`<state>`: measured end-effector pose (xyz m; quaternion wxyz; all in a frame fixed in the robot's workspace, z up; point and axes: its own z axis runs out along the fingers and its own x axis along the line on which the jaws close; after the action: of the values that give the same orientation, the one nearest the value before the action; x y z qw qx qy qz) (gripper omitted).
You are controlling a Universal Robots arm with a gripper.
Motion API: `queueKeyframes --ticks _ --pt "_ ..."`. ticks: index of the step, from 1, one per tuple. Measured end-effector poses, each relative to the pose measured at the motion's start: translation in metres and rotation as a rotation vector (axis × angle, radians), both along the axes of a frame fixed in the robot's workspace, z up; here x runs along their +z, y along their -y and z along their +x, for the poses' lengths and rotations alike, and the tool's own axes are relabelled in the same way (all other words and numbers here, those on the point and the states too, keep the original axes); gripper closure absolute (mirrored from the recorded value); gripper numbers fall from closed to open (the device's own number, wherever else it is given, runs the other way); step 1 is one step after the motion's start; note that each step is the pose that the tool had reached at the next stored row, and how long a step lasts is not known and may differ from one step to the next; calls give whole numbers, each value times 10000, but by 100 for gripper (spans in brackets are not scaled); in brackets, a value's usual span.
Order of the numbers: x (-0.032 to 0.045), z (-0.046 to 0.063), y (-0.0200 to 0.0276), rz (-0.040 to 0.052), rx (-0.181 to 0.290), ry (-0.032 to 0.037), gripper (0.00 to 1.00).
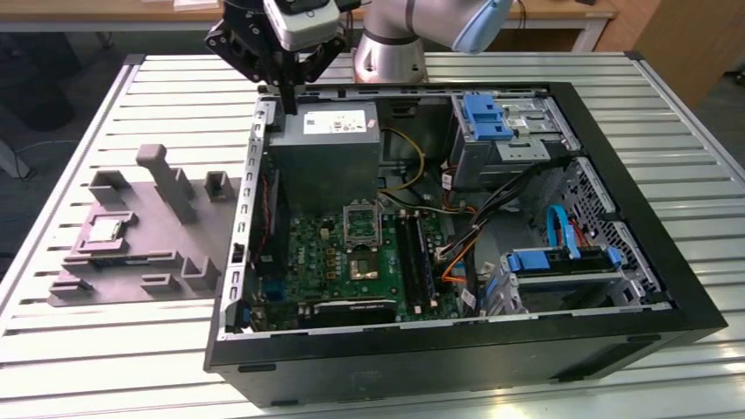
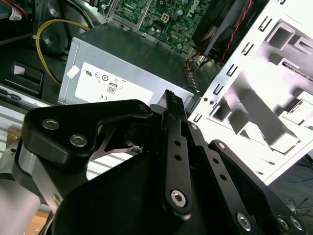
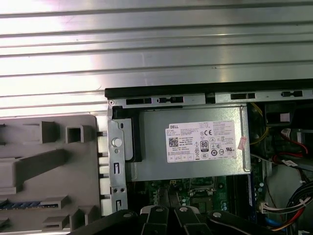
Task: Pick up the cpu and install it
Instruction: 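Reach for the cpu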
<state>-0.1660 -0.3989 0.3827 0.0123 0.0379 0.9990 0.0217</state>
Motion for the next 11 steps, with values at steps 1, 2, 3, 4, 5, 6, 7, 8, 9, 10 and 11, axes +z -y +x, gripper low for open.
queueKeyframes --ticks 1,2,3,4,5,6,7,8,9,10,11 --pt "0 -5 0 0 -2 0 89" --pt "0 -7 0 -1 -1 -1 89" --pt "0 -8 0 -1 1 -1 89" --pt "-1 -11 0 0 0 0 89" --pt "-1 -15 0 0 -1 -1 89" --pt "-2 -16 0 0 1 0 89" --pt "-3 -17 0 -1 1 -1 89" --pt "-3 -20 0 -1 1 -1 89" --pt "-4 -22 0 -1 1 0 89" --pt "-5 -26 0 1 0 0 89" --pt "-6 -32 0 1 -1 0 89"
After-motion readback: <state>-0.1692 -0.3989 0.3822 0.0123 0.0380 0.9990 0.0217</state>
